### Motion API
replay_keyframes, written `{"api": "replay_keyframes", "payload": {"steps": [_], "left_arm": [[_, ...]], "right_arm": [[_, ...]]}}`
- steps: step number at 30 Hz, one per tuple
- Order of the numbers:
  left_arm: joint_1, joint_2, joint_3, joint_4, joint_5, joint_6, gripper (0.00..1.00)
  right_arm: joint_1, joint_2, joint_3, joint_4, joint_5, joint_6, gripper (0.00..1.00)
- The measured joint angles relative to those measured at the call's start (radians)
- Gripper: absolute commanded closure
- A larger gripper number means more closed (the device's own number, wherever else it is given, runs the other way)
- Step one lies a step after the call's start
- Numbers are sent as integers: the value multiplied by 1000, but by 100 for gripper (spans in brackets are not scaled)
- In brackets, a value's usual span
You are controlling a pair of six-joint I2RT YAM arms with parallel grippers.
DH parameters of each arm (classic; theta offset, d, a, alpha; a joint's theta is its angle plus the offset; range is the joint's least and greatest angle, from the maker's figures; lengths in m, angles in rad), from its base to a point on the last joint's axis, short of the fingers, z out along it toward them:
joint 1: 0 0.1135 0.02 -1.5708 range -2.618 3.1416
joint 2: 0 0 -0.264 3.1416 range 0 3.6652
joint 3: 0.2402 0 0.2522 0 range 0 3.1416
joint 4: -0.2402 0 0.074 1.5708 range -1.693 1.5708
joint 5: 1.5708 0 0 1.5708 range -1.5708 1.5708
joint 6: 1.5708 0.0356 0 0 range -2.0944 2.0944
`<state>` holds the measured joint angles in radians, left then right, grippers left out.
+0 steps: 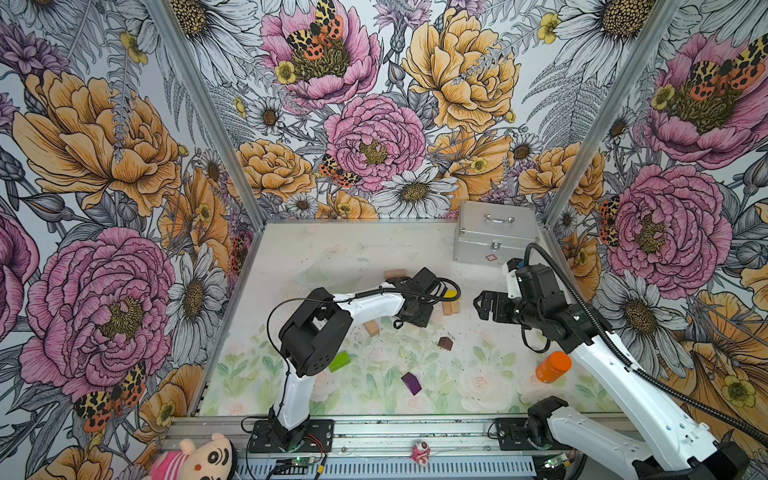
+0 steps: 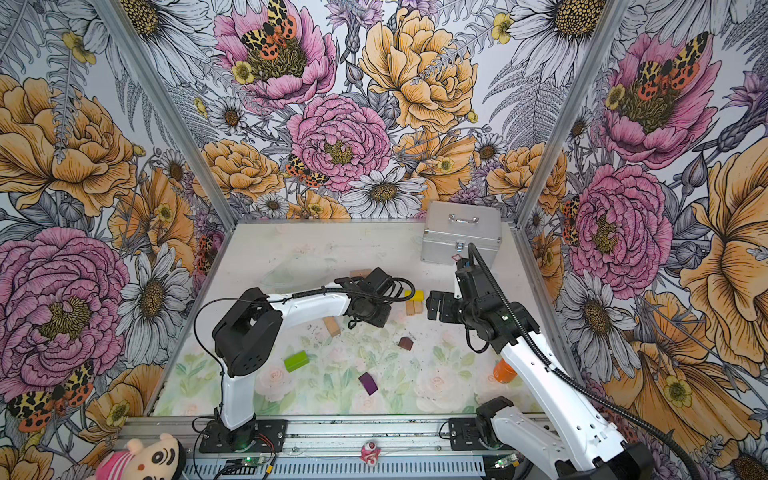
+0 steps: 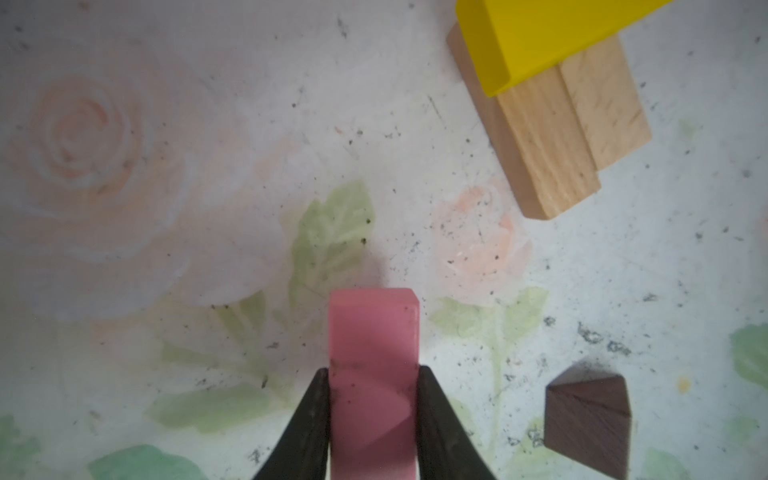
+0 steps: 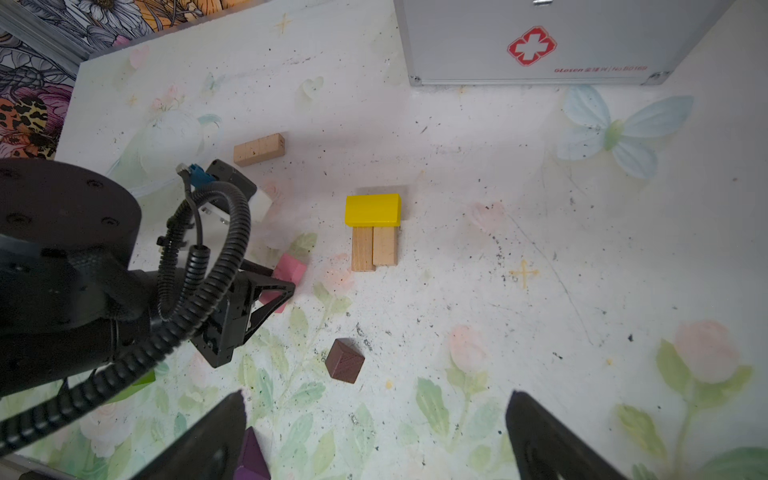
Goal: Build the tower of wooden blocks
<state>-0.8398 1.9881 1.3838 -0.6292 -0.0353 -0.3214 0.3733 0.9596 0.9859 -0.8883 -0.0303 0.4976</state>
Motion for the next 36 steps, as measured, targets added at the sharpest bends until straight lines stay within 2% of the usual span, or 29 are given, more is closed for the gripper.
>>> {"api": "replay_keyframes", "payload": {"steps": [6, 14, 21, 25, 30, 36], "left_arm": [[-3, -5, -47, 38, 3, -31, 43], [-4, -77, -137, 95, 5, -65, 31], [39, -364, -274, 146, 10, -113, 27], [60, -513, -328, 181, -5, -130, 27], [59, -684, -458, 199, -50, -156, 25], [54, -941, -662, 216, -95, -170, 18]], "right_arm": [[0, -6, -2, -10, 0, 3, 0], [0, -3, -2, -14, -1, -18, 0], [0, 33, 11, -27, -13, -71, 1], [15, 101, 29, -25, -38, -101, 6], [97, 205, 51, 12, -67, -142, 6], [204, 377, 118, 78, -100, -233, 3]]}}
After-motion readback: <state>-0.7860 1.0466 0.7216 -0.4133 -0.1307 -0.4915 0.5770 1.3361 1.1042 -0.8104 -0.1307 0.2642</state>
